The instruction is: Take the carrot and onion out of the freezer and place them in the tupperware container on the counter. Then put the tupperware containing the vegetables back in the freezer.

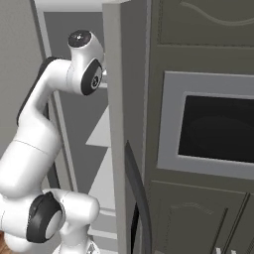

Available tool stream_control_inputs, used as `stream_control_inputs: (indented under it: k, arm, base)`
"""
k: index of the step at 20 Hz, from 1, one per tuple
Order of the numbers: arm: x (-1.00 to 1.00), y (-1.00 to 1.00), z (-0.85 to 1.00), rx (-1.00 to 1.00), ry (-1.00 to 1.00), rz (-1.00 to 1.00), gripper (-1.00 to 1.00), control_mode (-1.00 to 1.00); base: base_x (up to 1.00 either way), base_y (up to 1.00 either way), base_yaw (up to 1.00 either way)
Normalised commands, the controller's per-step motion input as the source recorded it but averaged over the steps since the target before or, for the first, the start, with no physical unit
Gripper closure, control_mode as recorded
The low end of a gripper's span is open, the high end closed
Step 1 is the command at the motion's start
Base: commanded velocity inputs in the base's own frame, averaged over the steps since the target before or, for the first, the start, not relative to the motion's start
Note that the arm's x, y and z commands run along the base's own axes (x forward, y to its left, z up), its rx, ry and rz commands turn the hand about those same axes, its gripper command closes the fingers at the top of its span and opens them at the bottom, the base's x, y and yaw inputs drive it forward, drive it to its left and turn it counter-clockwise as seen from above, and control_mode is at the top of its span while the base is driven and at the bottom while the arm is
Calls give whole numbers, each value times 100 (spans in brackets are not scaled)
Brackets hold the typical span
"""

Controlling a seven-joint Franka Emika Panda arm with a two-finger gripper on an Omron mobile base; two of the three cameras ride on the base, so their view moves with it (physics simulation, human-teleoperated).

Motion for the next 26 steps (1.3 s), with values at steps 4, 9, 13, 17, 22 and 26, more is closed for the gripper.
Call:
stream_control_inputs:
  k: [4,9,13,17,22,26]
  arm:
    - [46,-16,13,4,0,-1,-100,-100]
    - [40,-4,1,3,0,0,-100,-100]
    - [42,0,-7,0,0,0,-100,-100]
    - [40,-2,-2,0,0,0,-100,-100]
    - [32,-3,-9,0,0,0,-100,-100]
    - [37,0,-16,0,0,0,-100,-100]
  base:
    - [0,0,0]
    - [0,0,0]
    - [0,0,0]
    - [0,0,0]
    - [0,0,0]
    - [0,0,0]
